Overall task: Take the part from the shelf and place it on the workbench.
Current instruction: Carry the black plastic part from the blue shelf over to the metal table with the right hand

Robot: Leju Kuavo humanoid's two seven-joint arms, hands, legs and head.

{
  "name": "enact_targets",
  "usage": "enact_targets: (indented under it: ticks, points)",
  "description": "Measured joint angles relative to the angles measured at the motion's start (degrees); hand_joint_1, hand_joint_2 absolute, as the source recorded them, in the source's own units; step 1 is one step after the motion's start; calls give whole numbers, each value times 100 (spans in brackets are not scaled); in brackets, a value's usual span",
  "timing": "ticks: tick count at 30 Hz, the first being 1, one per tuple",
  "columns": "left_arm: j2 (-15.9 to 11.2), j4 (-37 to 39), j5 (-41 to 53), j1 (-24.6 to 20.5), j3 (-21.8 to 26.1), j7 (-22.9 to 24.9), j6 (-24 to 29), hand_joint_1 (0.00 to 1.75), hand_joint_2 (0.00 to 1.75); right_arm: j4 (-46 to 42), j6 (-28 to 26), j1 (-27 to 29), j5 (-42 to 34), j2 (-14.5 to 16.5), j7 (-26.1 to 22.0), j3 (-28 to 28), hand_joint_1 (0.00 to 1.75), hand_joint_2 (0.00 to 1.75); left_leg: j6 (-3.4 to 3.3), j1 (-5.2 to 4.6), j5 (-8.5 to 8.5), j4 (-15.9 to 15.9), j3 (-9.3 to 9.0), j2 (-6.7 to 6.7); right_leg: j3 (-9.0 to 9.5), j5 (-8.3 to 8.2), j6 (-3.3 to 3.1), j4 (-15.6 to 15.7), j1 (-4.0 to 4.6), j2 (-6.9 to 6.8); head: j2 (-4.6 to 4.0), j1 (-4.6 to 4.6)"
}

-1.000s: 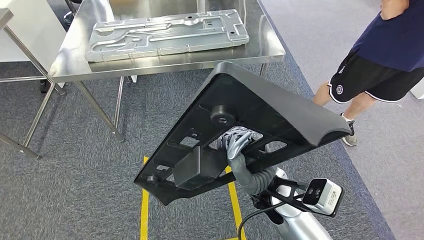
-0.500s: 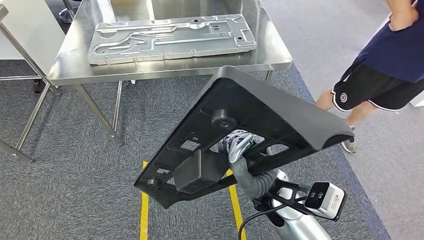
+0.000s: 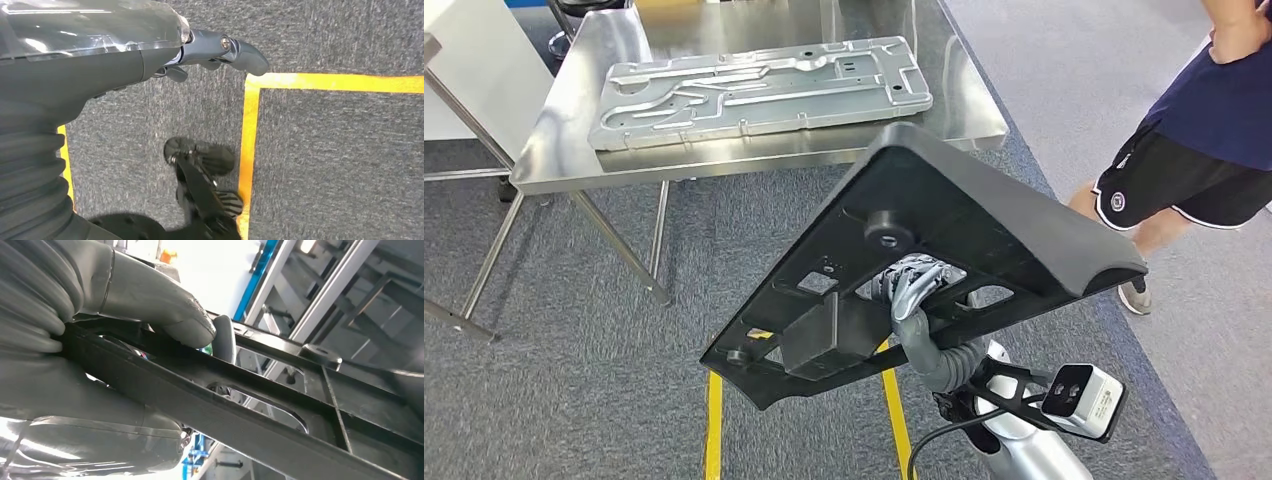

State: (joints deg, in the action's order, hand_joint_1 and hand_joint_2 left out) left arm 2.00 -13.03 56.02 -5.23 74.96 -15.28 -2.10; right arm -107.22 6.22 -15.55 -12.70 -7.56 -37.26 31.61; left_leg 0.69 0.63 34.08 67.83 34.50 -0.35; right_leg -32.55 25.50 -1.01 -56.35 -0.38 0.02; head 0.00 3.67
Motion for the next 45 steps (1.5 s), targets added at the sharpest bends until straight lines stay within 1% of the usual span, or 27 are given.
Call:
enact_targets:
  ticks: [1,2,3,5,7,8,12,14,16,17,18,19,21,22,23,26,28,29,31,32,33,34,36,38,42,44,45]
  points:
    - [-6,0,1,8,-1,0,1,0,175,-1,-6,16,-1,-2,-1,0,175,175,23,10,91,370,245,0,35,35,-6,-2,2,1,0,0]
    - [-11,0,2,20,-1,0,0,0,175,-1,-11,35,-1,-5,-2,0,175,175,41,18,73,577,423,1,75,73,-6,-6,2,6,0,0]
    - [-15,0,3,30,-1,0,-1,0,175,-1,-14,53,-2,-8,-3,0,175,175,52,25,-67,560,494,1,122,113,0,-12,2,11,0,0]
    - [-23,0,4,38,-1,-1,-2,0,175,-12,-16,74,-2,-13,-3,0,175,175,51,41,-607,-104,320,7,243,213,24,-29,-1,19,0,0]
    - [-34,0,5,31,-1,-3,-4,0,175,-26,-16,71,-1,-17,-3,-1,175,175,14,26,-914,-758,58,10,326,306,76,-50,16,24,0,-1]
    - [-37,0,4,28,-1,-4,-5,0,175,-30,-16,66,-1,-19,-4,-2,175,175,-15,14,-935,-899,-4,9,341,336,106,-57,23,27,0,-1]
    - [-44,0,2,27,-2,-3,-6,0,175,-45,-8,39,-8,-26,-5,-6,175,175,-161,7,-875,-975,-64,-3,330,427,234,-117,9,28,0,-1]
    - [-43,0,2,18,-2,-4,-6,0,175,-63,-4,16,-16,-31,-6,-14,175,175,-226,23,-859,-1018,-114,1,86,641,287,-592,-6,23,0,-1]
    - [-43,0,2,12,-3,-4,-9,0,175,-69,-3,14,-32,-43,-7,-20,175,175,-260,19,-814,-1023,-155,4,-409,904,317,-1392,-17,23,0,0]
    - [-43,0,2,13,-3,-4,-10,0,175,-69,-3,23,-41,-52,-8,-21,175,175,-264,18,-788,-1023,-183,2,-621,931,326,-1675,-25,22,0,0]
    - [-43,0,2,17,-3,-5,-12,0,175,-69,-3,31,-50,-62,-8,-22,175,175,-262,16,-757,-1023,-220,-2,-742,842,329,-1764,-33,21,0,0]
    - [-43,0,3,20,-3,-5,-14,0,175,-69,-3,34,-58,-70,-9,-22,175,175,-255,16,-723,-1023,-269,-7,-743,639,324,-1612,-40,19,0,0]
    - [-43,0,4,21,-3,-7,-16,0,175,-68,-3,33,-74,-80,-11,-25,175,175,-223,14,-646,-1023,-377,-18,-492,127,288,-856,-40,11,0,-1]
    - [-43,0,4,18,-3,-6,-17,0,175,-68,-3,29,-82,-83,-11,-26,175,175,-194,3,-603,-1018,-413,-24,-355,-28,263,-505,-29,7,0,-1]
    - [-45,0,4,14,-3,-5,-17,0,175,-67,-2,26,-89,-85,-12,-28,175,175,-162,-6,-566,-1020,-434,-25,-267,-94,235,-283,-17,6,0,-1]
    - [-57,-1,4,4,-4,-1,-17,0,175,-68,1,21,-102,-93,-13,-32,175,175,-61,-10,-492,-1051,-477,-16,-209,-46,141,-165,1,29,0,0]
    - [-64,-1,4,-7,-5,2,-17,0,175,-72,5,15,-104,-95,-14,-32,175,175,-3,3,-381,-877,-439,-4,-147,-31,66,-119,-17,34,0,0]
    - [-68,-1,4,-11,-5,2,-16,0,175,-73,7,12,-105,-94,-14,-32,175,175,21,9,-249,-607,-322,-1,-106,-17,32,-99,-26,28,0,0]
    - [-73,0,3,-8,-5,6,-13,0,175,-72,7,10,-107,-94,-14,-31,175,175,54,12,73,196,115,1,-41,40,-9,-94,-13,16,0,0]
    - [-76,0,3,-1,-5,10,-11,0,175,-71,7,14,-108,-94,-14,-31,175,175,64,12,158,538,338,1,-9,71,-16,-95,-7,14,0,0]
    - [-78,0,3,5,-5,14,-10,0,175,-70,6,17,-108,-94,-14,-31,175,175,65,12,118,686,478,1,30,104,-18,-95,-1,17,0,0]
    - [-78,0,3,10,-5,18,-10,0,175,-69,6,20,-109,-94,-14,-31,175,175,58,12,-43,602,507,1,78,139,-15,-96,3,21,0,0]
    - [-81,0,4,13,-5,20,-10,0,175,-69,7,19,-111,-94,-14,-31,175,175,14,7,-586,-152,269,3,198,223,2,-96,10,25,0,-1]
    - [-87,0,4,7,-5,21,-9,0,175,-68,7,16,-111,-94,-14,-31,175,175,-42,-22,-891,-800,11,4,278,301,48,-100,32,30,0,-1]
    - [-92,0,3,-1,-5,22,-9,0,175,-72,5,12,-112,-94,-14,-31,175,175,-153,-38,-870,-978,-90,-4,319,385,176,-94,29,38,0,-1]
    - [-91,0,4,-3,-5,22,-11,0,175,-75,4,5,-113,-94,-14,-36,175,175,-216,-7,-859,-1034,-155,-1,191,543,237,-397,23,31,0,-1]
    - [-91,0,4,-4,-5,23,-12,0,175,-75,2,8,-114,-96,-15,-39,175,175,-239,-2,-843,-1044,-184,1,11,681,258,-728,8,29,0,-2]
